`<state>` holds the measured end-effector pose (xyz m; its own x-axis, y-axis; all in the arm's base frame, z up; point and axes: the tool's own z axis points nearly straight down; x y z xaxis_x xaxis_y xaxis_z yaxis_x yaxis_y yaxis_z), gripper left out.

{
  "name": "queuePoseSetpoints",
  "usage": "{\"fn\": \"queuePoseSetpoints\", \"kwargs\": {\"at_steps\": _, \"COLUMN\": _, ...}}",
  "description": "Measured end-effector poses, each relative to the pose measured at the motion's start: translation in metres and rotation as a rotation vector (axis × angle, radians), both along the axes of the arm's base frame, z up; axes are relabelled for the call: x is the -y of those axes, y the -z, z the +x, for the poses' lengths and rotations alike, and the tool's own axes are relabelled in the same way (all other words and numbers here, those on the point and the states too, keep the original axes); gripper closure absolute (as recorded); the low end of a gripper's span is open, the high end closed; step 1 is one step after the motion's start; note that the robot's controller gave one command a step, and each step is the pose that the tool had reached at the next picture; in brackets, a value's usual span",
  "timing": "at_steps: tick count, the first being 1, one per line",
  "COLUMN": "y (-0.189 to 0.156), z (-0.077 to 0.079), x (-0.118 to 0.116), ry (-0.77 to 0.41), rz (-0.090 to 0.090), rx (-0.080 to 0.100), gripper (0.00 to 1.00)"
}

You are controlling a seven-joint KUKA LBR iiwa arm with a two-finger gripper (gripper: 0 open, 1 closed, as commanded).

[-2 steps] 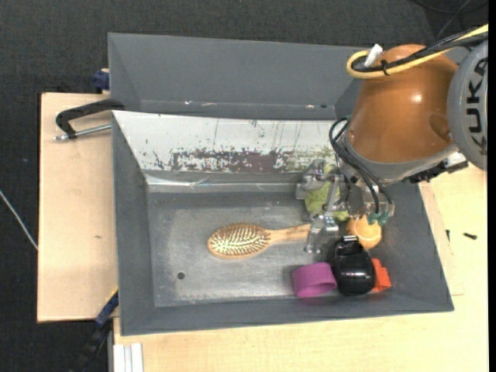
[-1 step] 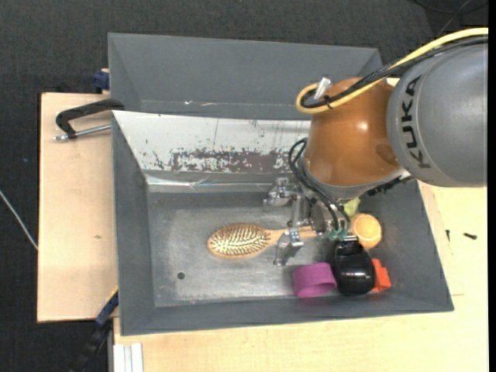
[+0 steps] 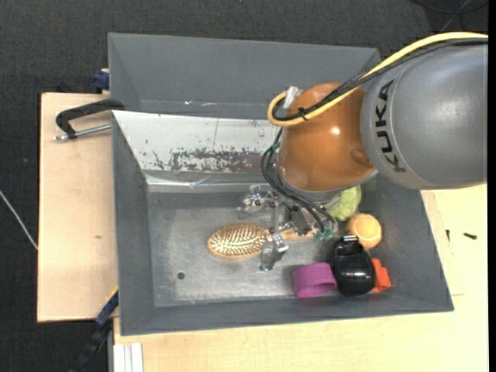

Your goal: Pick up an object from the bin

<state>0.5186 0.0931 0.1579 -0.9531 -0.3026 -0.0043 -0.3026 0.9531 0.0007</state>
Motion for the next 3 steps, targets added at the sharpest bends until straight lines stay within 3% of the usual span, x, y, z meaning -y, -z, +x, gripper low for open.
{"fn": "queuePoseSetpoints", "kwargs": {"at_steps": 1, "y": 0.043, "z": 0.014, "x": 0.013, "ry": 0.088, "rz": 0.000, "rx": -0.002, "gripper": 0.00}}
{"fn": "queuePoseSetpoints", "kwargs": {"at_steps": 2, "y": 0.079, "z": 0.012, "x": 0.010, "ry": -0.036, "rz": -0.003, "rx": 0.007, "gripper": 0.00}}
{"fn": "queuePoseSetpoints", "kwargs": {"at_steps": 3, "y": 0.081, "z": 0.022, "x": 0.009, "ry": -0.060, "rz": 0.006, "rx": 0.031, "gripper": 1.00}}
